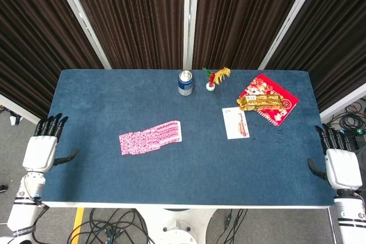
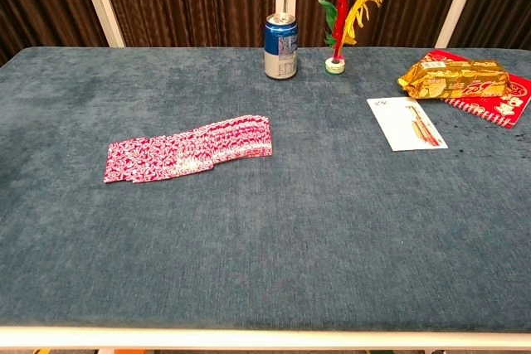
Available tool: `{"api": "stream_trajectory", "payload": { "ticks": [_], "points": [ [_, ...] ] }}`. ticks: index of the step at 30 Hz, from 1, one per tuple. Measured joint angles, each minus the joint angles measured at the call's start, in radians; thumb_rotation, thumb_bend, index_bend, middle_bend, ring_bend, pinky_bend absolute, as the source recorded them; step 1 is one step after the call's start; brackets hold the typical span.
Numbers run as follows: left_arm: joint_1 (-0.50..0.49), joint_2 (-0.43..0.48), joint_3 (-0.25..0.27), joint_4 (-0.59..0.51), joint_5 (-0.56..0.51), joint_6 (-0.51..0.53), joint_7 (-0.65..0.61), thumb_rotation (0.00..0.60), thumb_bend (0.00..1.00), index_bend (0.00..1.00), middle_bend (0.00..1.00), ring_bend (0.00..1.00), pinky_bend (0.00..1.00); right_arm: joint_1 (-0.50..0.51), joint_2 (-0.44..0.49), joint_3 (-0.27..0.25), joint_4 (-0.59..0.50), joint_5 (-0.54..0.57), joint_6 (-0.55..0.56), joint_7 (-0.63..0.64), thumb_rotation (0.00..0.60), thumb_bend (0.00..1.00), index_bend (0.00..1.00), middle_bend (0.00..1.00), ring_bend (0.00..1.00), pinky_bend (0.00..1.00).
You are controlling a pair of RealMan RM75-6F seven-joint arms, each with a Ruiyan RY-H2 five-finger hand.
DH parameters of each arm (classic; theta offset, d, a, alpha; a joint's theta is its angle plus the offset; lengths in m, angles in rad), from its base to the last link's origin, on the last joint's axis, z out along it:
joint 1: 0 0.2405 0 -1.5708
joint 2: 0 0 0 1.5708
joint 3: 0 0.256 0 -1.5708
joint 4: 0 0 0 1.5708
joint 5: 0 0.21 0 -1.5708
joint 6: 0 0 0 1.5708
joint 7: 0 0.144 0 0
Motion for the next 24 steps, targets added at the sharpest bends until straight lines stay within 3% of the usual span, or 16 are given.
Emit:
{"api": "stream_trajectory", "payload": {
  "ticks": [1, 2, 4, 7, 9, 12, 24],
  "points": [
    [0.000, 0.000, 0.000, 0.000, -0.001, 0.001, 0.009, 0.600, 0.28, 0.05, 0.16, 0.18, 0.27, 0.001, 0.000, 0.001, 0.000, 0.000, -0.001, 0.000, 0.600, 0.27, 0.00, 0.00, 0.00, 0.00],
    [0.000, -0.001, -0.001, -0.001, -0.003, 0.004, 0.018, 0.600, 0.32, 0.05, 0.34, 0.37, 0.47, 0.002, 0.000, 0.001, 0.000, 0.001, -0.002, 0.000, 0.600, 0.27, 0.00, 0.00, 0.00, 0.00],
    [0.001, -0.003, -0.004, -0.008, -0.016, 0.004, 0.030, 0.600, 0.37, 0.05, 0.66, 0.69, 0.76, 0.003, 0.001, 0.003, 0.000, 0.002, -0.004, -0.001, 0.600, 0.27, 0.00, 0.00, 0.00, 0.00],
    [0.000, -0.003, -0.005, -0.031, -0.040, -0.015, 0.035, 0.600, 0.50, 0.05, 0.88, 0.89, 0.90, 0.004, 0.001, 0.003, -0.001, 0.003, -0.005, -0.003, 0.600, 0.27, 0.00, 0.00, 0.00, 0.00],
    [0.000, -0.006, -0.004, -0.036, -0.041, -0.015, 0.040, 0.600, 0.61, 0.05, 0.94, 0.94, 0.93, 0.004, 0.001, 0.004, -0.001, 0.006, -0.006, -0.004, 0.600, 0.27, 0.00, 0.00, 0.00, 0.00],
    [0.000, -0.004, 0.002, -0.045, -0.038, -0.025, 0.029, 0.600, 0.67, 0.05, 0.96, 0.95, 0.94, 0.006, 0.002, 0.005, -0.002, 0.008, -0.008, -0.006, 0.600, 0.27, 0.00, 0.00, 0.00, 0.00],
    [-0.034, -0.019, 0.089, -0.069, 0.029, -0.157, 0.016, 0.600, 0.70, 0.05, 0.95, 0.95, 0.93, 0.007, 0.005, 0.007, -0.007, 0.013, -0.010, -0.011, 0.600, 0.27, 0.00, 0.00, 0.00, 0.00]
  ]
}}
